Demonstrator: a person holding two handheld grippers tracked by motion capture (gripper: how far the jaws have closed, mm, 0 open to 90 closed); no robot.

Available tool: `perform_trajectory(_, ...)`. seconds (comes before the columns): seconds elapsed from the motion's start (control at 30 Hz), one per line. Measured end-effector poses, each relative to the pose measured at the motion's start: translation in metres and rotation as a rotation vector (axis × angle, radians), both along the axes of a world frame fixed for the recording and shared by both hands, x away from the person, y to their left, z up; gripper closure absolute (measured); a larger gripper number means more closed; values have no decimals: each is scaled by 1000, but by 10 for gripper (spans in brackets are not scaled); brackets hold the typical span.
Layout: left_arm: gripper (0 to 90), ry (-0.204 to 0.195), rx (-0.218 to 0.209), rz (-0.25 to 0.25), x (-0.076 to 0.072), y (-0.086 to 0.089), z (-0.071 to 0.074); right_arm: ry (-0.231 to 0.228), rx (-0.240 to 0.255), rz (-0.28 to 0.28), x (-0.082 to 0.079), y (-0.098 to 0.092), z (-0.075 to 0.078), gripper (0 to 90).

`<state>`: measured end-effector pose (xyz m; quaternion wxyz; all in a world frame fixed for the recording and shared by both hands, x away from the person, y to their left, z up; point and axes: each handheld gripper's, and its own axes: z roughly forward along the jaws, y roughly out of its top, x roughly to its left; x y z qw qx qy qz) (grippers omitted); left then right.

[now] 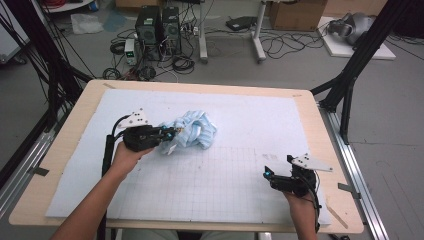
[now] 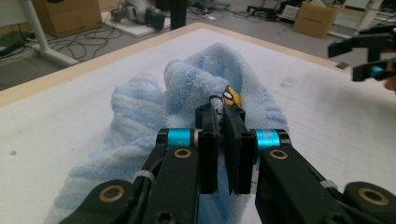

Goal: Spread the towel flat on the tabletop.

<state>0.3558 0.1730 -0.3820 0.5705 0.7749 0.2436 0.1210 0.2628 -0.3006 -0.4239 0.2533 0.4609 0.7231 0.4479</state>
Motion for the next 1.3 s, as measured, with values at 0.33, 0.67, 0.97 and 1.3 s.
perform_trajectory(0.33, 840, 44, -13, -100, -44, 6, -28, 5, 2, 6, 1, 5, 1, 66)
perform_trajectory(0.67, 648, 92, -10, -131, -68, 8, -48, 5, -7, 45, 8, 20, 3, 67)
perform_trajectory(0.97, 334, -11, -72, 120, -62, 43, -37, -15, 13, 96, 30, 57, 12, 67)
perform_trajectory(1.3, 231, -44, -74, 263, -51, 75, -36, 17, 60, 198, 74, 124, 12, 65)
